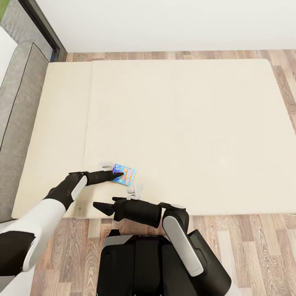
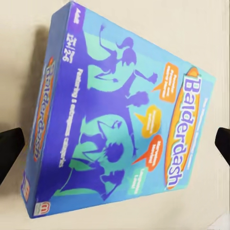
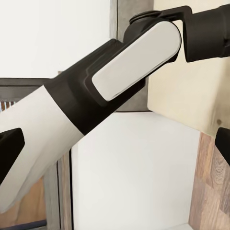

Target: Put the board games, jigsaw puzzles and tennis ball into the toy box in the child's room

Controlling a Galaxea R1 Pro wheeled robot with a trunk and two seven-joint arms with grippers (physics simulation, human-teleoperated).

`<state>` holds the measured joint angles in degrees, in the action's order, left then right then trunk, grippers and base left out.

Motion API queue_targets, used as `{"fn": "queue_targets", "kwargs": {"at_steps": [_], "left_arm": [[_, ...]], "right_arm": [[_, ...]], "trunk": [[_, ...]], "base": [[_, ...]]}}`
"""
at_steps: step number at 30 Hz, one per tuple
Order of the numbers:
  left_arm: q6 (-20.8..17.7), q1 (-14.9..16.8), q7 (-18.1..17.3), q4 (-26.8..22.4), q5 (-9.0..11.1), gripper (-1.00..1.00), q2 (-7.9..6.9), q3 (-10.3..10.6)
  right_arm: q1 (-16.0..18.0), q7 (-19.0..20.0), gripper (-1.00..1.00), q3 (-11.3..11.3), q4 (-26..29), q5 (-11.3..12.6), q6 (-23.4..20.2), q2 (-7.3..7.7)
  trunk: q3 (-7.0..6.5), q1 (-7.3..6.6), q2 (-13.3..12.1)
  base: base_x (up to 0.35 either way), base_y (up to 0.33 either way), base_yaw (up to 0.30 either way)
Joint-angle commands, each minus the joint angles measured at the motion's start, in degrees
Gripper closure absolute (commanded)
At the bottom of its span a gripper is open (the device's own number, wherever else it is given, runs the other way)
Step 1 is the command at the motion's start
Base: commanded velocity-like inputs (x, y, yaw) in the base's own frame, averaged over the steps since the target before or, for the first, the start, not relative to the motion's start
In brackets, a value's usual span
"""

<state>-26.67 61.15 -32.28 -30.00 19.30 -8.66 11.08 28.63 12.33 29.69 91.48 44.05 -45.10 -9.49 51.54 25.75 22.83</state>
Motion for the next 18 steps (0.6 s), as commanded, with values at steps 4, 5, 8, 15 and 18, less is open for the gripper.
{"fn": "queue_targets", "kwargs": {"at_steps": [4,5,8,15,18], "left_arm": [[-0.34,-0.36,-4.12,-0.11,0.45,-1.0,0.69,0.32],[-0.31,-0.41,-4.7,-0.1,0.44,-1.0,0.78,0.32],[-0.25,-0.59,-6.44,-0.07,0.35,-1.0,1.14,0.34],[-0.07,-0.73,-7.67,-0.06,0.38,-1.0,1.35,0.35],[-0.06,-0.86,-7.75,-0.08,0.39,-1.0,1.45,0.35]], "right_arm": [[0.02,0.24,-1.0,-0.05,0.02,-0.19,-0.25,-0.05],[0.02,0.24,-1.0,-0.04,0.02,-0.19,-0.25,-0.06],[0.02,0.24,-1.0,-0.06,0.02,-0.19,-0.25,-0.04],[0.02,0.24,-1.0,-0.05,0.02,-0.19,-0.25,-0.05],[0.02,0.24,-1.0,-0.06,0.02,-0.19,-0.25,-0.06]], "trunk": [[0.06,0.03,0.09],[0.06,0.03,0.09],[0.06,0.03,0.09],[0.06,0.03,0.09],[0.06,0.03,0.09]], "base": [[0.0,0.0,0.0],[0.0,0.0,0.0],[0.0,0.0,0.0],[0.0,0.0,0.0],[0.0,0.0,0.0]]}}
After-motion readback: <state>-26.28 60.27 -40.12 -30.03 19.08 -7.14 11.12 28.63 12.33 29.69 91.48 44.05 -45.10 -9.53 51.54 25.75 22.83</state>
